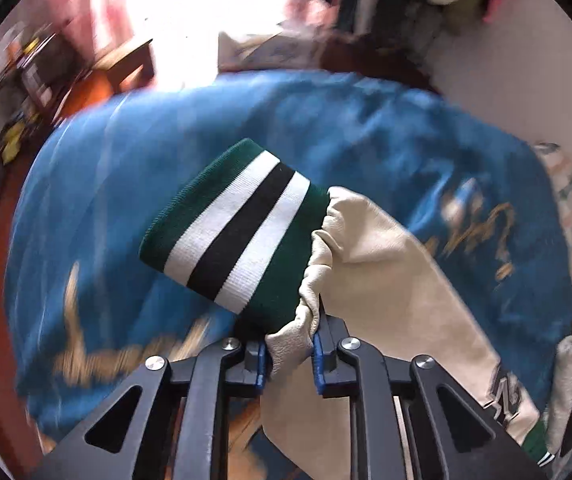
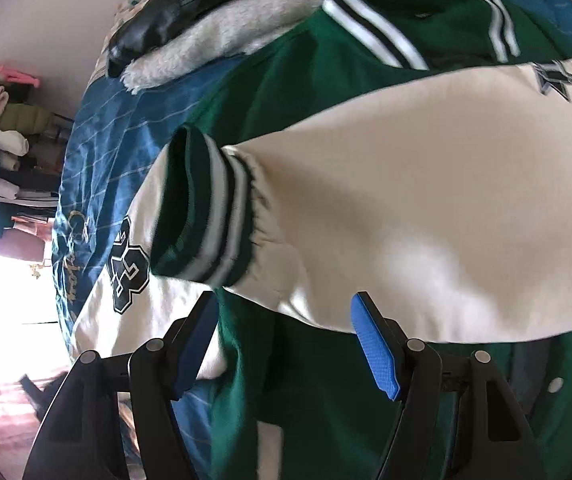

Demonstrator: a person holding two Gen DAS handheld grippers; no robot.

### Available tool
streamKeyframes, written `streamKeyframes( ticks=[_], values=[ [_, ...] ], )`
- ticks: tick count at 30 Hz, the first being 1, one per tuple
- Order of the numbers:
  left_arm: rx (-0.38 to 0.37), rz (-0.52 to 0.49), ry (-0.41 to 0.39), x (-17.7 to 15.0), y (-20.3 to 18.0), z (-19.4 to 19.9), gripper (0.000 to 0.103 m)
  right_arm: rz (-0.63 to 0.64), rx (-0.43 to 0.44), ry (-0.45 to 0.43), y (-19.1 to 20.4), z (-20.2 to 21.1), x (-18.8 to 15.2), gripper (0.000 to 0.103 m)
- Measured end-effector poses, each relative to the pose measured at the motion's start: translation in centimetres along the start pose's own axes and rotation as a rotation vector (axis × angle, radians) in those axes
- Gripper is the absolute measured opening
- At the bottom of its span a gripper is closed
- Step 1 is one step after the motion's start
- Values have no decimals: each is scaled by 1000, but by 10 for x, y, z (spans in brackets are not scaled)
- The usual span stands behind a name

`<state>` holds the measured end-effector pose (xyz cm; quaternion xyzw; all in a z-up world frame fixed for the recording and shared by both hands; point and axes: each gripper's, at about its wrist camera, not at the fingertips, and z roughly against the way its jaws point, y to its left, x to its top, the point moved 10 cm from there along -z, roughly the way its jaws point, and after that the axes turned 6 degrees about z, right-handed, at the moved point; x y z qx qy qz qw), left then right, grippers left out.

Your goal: Fold large clothes

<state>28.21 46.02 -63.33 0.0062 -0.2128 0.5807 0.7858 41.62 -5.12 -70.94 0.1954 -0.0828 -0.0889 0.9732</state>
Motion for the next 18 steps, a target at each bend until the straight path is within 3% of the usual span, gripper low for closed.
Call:
streamKeyframes(
  ticks=[5,9,14,18],
  values=[
    [-74,-132,-52,43,-53,1,12,29,34,-35,41,-41,23,67],
    [-93,-203,-85,48,-74,15,11,71,-1,62,60,-88,24,66],
    [-122,-280,-143,49,-92,55,11,98,-34,97,54,-60,23,68],
    [-151,-416,-249,35,-128,106,11,155,-262,-24,25,-7,28,84]
  ],
)
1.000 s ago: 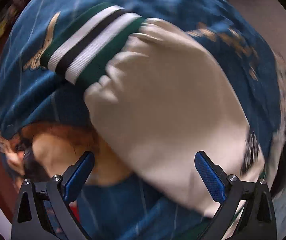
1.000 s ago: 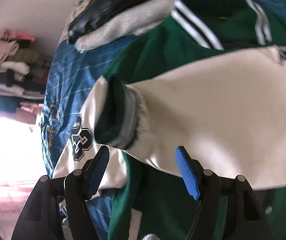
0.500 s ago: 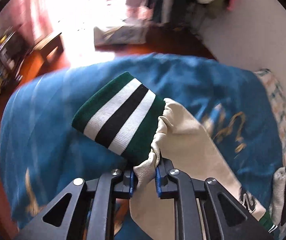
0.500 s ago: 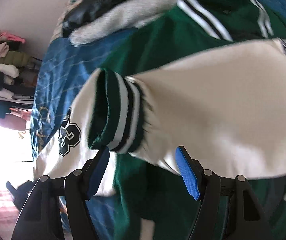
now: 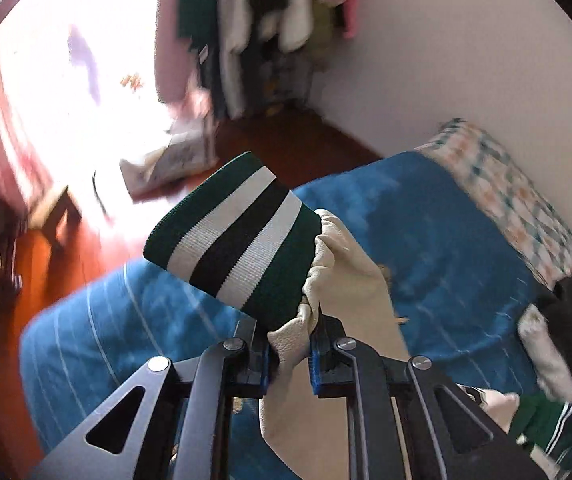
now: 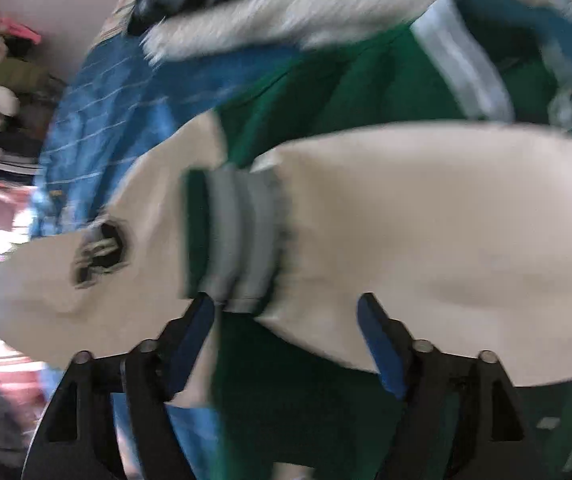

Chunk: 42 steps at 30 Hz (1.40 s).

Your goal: Fold large clothes

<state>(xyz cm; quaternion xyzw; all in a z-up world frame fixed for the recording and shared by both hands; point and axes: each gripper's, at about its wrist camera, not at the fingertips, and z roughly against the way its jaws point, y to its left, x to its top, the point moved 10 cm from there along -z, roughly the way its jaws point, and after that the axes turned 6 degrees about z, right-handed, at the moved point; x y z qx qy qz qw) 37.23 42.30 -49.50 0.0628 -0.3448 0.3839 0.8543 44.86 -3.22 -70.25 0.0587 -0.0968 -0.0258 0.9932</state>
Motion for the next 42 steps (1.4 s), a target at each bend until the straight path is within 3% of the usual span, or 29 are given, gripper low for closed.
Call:
streamKeyframes(
  ticks=[2,4,8,12,17,22,26,30,32,34,35,39,42],
  values=[
    [-33,-81,-54,5,-33,29,10,36,-159,-30,-23,12,1,89],
    [-59,-160,-89,5,-64,52,10,54,-229,-20,-39,11,-2,89],
    [-151,-325,-138,-13,-141,97,10,8,-247,-10,-72,11,-7,89],
    [-265,-466,-100,-60,-222,131,9,-73,-230,-29,-113,26,-15,89],
    [-428,-586,-22,-142,-322,183,9,-241,-207,-30,-205,51,-46,89],
    [-608,-686,112,-255,-421,235,9,-388,-222,-18,-309,78,-95,89],
    [-682,-783,223,-355,-479,262,10,-465,-246,1,-377,96,-135,89],
    [-653,-889,315,-442,-503,260,15,-499,-231,35,-420,104,-170,89],
    [-583,-986,340,-479,-504,248,26,-513,-208,41,-434,105,-182,89],
    [-590,-1013,370,-492,-497,244,83,-533,-154,35,-445,110,-194,89],
    [-602,-1008,377,-495,-496,245,90,-541,-126,28,-449,113,-198,89],
    [-587,-990,327,-471,-478,251,92,-537,-61,15,-461,126,-209,89],
    [-472,-933,306,-432,-428,239,92,-491,-7,40,-451,124,-206,89]
  ],
)
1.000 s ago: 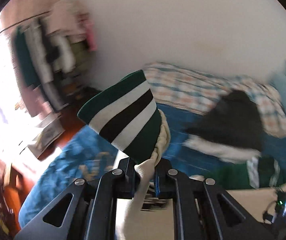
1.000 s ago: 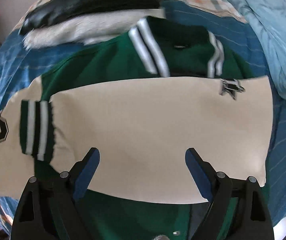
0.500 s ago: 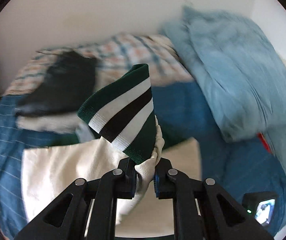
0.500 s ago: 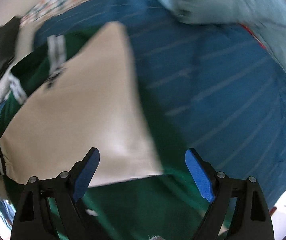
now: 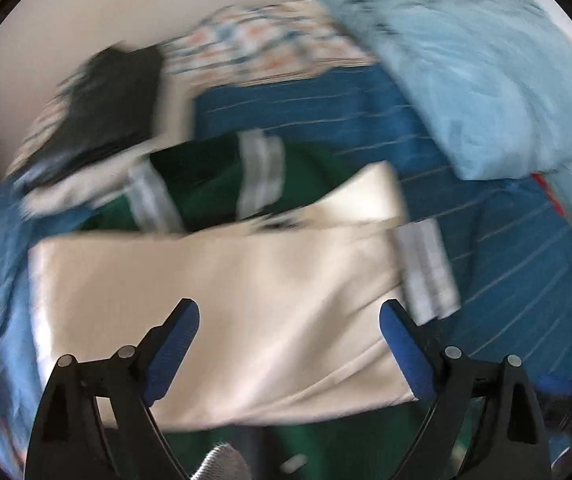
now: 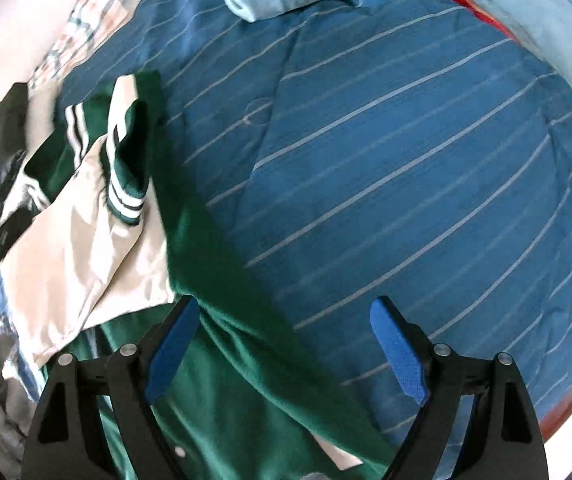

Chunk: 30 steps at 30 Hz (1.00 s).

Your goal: Fold large clothes

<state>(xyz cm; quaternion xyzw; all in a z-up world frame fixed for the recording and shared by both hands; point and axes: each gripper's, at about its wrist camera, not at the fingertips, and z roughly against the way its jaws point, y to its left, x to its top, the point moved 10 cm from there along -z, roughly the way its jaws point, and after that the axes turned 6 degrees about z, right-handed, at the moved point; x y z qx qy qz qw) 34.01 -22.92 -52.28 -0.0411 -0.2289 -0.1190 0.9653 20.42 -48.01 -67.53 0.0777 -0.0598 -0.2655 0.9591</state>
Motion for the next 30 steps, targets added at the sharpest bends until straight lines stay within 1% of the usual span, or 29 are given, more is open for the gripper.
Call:
streamKeyframes(
  ticks=[1,2,4,6,7,8,9,10,11,12,13,14,15,16,17,18,19,21,23,24,26,28,30],
  values=[
    [46,25,-1,-11,25,9,92,21,13,9,4,-2,3,89],
    [94,42,-5,-21,47,14,92,70,40,24,15,-7,4,89],
    [229,65,15,-51,96,22,92,168,49,60,35,-17,1,89],
    [353,73,61,-85,140,21,92,309,6,98,59,-37,1,89],
    [413,70,98,-104,161,16,92,372,-13,121,69,-47,-1,89],
    [461,75,139,-119,179,9,92,420,-44,142,76,-60,-2,89],
    [501,91,176,-134,196,1,92,470,-53,179,84,-75,-6,89],
    [524,112,201,-145,210,-8,92,492,-57,201,88,-83,-8,86],
    [565,133,223,-155,225,-16,92,506,-119,182,85,-89,-3,85],
    [598,143,229,-158,235,-22,92,498,-155,145,80,-87,6,73],
    [629,159,232,-160,246,-28,92,468,-139,126,77,-84,12,70],
    [670,188,239,-162,260,-33,92,406,-117,96,70,-79,21,70],
    [691,218,239,-161,269,-35,92,329,-130,54,55,-70,33,69],
    [698,260,235,-159,279,-38,94,294,-146,33,45,-65,39,69],
    [709,293,242,-159,288,-40,94,249,-161,11,31,-60,45,68],
    [713,329,254,-158,297,-43,94,181,-165,17,12,-61,49,68],
    [701,363,268,-159,302,-47,94,128,-150,40,-2,-67,48,68],
    [690,396,299,-163,306,-56,95,58,-137,80,-23,-83,47,68],
    [680,425,309,-167,311,-60,101,41,-119,103,-27,-91,48,69],
    [664,457,319,-171,316,-62,103,48,-133,116,-25,-89,49,70],
    [610,529,332,-178,318,-63,103,65,-148,123,-19,-79,49,70],
    [588,529,340,-179,321,-61,103,68,-141,122,-13,-64,45,70],
    [572,504,337,-180,313,-47,103,60,-121,119,-4,-43,33,71]
  ],
)
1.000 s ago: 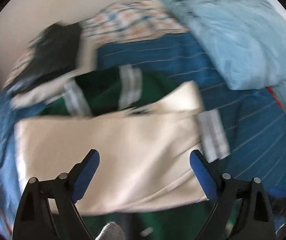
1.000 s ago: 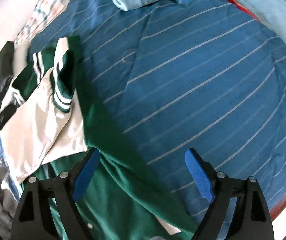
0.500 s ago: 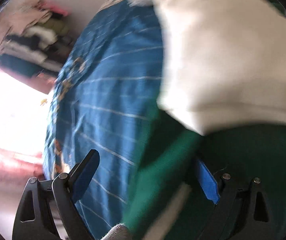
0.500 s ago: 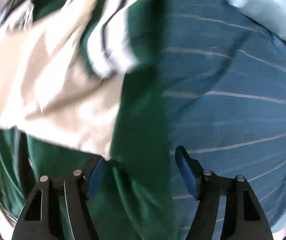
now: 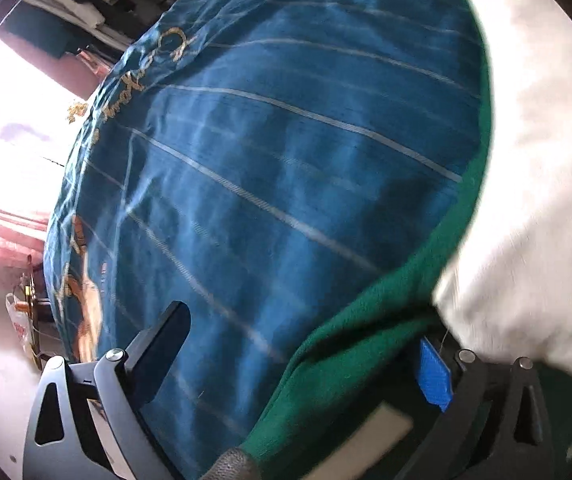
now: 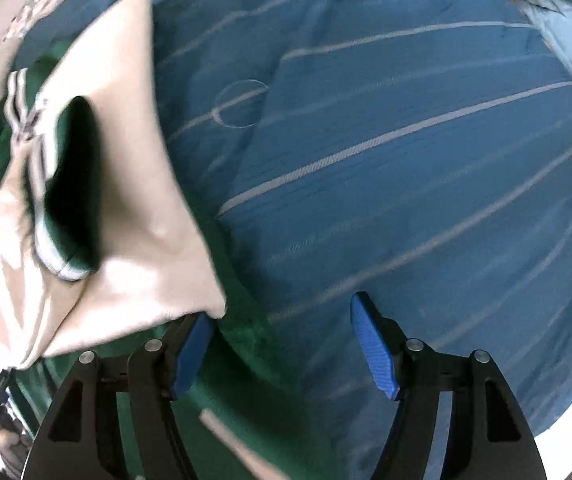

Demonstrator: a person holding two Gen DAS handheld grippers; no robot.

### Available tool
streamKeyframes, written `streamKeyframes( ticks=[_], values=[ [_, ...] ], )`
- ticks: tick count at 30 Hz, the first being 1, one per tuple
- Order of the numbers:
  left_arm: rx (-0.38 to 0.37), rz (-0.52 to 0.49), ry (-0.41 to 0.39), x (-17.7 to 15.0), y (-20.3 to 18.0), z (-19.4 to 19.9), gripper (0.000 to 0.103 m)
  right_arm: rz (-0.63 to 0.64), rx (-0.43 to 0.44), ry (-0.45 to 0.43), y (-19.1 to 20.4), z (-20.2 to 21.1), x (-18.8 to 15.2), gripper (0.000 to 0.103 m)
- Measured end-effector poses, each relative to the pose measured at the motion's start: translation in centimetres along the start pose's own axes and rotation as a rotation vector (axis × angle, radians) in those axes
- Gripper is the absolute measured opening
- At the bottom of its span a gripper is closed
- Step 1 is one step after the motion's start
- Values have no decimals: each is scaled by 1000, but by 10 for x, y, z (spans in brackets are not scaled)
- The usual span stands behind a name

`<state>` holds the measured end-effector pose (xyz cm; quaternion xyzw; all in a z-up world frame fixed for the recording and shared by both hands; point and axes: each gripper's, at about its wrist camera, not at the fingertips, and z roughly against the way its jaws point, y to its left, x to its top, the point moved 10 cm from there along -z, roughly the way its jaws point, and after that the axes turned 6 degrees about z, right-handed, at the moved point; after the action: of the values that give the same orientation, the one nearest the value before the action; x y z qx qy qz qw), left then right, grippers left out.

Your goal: Fold large clothes

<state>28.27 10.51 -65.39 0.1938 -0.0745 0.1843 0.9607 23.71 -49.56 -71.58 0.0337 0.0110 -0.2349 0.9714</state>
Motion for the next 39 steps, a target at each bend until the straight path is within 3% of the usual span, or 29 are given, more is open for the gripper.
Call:
streamKeyframes(
  ticks=[5,9,11,15,19,21,23,25,26,28,30,33,36,37,38,39],
  values=[
    [12,-134,-89,-23,12,45,103,104,70,18,41,28,-54,71],
    [67,-175,-121,-28,17,41,103,123,88,30,54,14,-79,71],
    [57,-163,-102,-22,10,34,103,100,81,11,44,4,-66,71],
    [84,-166,-167,8,-15,30,103,105,37,-26,35,-13,-26,71],
    [127,-155,-132,24,-25,5,103,80,45,-26,23,-19,5,71],
    [133,-148,-140,25,-24,0,103,92,65,50,20,-36,6,70],
    [122,-140,-152,23,-22,-1,103,74,112,51,23,-43,3,63],
    [121,-149,-159,23,-21,-1,103,59,90,14,14,-39,10,41],
    [118,-148,-156,23,-20,-1,103,29,55,-10,3,-36,16,39],
    [118,-150,-149,23,-22,-1,103,-44,34,-19,-14,-35,23,37],
    [121,-160,-146,24,-23,0,103,-90,82,7,-18,-38,19,37],
    [123,-168,-149,23,-23,2,103,-15,37,39,-7,-30,13,37],
    [113,-149,-141,20,-19,4,103,14,123,52,6,-20,2,39],
    [110,-145,-141,19,-19,5,103,37,101,74,5,-24,-5,39],
    [111,-146,-141,19,-18,5,103,59,-1,86,-8,-33,-11,38],
    [114,-148,-138,17,-18,3,103,62,-38,80,-16,-38,-13,38]
  ],
)
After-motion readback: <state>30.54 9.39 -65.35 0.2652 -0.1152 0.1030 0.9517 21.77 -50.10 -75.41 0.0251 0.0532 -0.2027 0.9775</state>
